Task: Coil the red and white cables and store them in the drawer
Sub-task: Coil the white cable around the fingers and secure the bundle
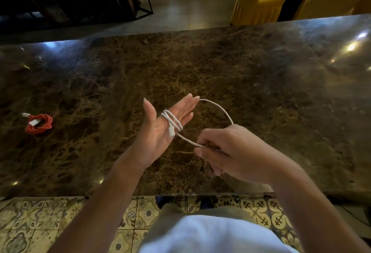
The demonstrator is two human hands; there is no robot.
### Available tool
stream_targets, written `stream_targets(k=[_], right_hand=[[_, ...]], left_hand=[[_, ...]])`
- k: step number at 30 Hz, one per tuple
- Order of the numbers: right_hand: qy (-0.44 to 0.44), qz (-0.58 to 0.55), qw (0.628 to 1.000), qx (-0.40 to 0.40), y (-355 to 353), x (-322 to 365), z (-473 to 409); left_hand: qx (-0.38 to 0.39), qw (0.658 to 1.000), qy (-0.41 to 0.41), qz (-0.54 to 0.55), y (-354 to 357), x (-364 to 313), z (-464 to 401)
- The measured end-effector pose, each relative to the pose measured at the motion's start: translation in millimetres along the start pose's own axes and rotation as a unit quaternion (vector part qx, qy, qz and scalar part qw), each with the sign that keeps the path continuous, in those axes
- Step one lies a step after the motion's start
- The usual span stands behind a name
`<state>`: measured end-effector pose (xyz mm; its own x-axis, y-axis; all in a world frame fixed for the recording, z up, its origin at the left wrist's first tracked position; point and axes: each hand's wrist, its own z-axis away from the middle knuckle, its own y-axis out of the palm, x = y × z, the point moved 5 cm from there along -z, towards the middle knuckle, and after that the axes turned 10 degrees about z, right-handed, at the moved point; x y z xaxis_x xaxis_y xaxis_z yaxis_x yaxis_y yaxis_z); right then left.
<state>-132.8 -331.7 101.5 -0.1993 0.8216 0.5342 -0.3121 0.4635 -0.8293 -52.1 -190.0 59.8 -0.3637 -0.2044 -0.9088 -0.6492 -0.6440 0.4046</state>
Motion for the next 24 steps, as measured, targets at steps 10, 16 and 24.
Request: stream_targets(k=[10,16,24], right_hand=[[-0.079,-0.040,0.994,-0.066,-46,5,-3],[-0.052,-0.007,0.997,-0.050,-29,-7,-7],[0.113,-0.169,0.978,-0.045,48,-72,-24]], left_hand=[[0.076,0.997,-0.011,-0.025,32,24,1],[-0.091,0.976,0.070,0.186,-19,-13,5],[0.026,0.948,0.111,0.298,-25,-64,21]])
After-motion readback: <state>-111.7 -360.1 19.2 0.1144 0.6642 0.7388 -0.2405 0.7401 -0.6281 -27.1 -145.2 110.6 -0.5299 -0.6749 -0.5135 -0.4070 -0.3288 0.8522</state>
